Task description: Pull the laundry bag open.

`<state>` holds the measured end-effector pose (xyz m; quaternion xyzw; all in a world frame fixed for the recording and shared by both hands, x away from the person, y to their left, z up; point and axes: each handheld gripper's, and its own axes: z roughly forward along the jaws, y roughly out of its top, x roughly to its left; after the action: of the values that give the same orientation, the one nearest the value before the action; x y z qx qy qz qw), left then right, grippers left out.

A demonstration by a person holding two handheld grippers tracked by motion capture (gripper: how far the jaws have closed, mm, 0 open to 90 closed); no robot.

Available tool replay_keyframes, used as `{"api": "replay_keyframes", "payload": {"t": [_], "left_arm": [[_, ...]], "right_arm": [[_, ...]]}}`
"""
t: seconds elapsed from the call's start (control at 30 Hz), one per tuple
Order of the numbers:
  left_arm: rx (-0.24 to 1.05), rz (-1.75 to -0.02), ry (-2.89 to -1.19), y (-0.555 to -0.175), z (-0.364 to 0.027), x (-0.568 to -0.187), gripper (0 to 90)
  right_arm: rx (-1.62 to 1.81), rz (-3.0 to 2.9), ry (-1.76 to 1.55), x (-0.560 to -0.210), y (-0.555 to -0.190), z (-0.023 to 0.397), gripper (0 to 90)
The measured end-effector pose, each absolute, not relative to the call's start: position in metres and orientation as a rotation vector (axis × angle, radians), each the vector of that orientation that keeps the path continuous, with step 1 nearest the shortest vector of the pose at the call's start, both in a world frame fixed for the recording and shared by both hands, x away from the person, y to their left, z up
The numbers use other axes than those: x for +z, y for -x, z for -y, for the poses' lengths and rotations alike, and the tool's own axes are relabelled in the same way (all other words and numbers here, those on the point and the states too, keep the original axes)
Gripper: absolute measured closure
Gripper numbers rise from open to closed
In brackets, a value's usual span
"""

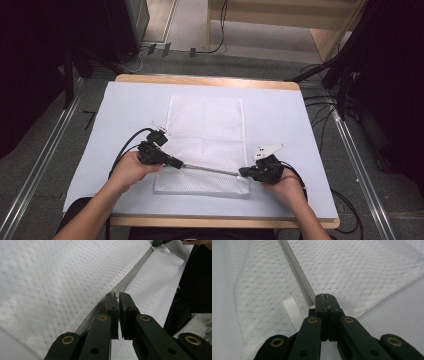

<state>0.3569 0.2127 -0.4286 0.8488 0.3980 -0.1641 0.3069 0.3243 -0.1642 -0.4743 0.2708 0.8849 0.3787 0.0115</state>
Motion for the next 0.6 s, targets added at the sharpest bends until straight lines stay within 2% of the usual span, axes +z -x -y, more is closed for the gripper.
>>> {"api": "replay_keyframes", "payload": {"t": [0.6], "left_arm": [[-0.353,-1.115,-2.219,-0.35,-0.239,-0.426,87.9]], "right_arm": [[1.179,-2.785,-0.823,-0.474,-0.327,0.165,90.0]]}}
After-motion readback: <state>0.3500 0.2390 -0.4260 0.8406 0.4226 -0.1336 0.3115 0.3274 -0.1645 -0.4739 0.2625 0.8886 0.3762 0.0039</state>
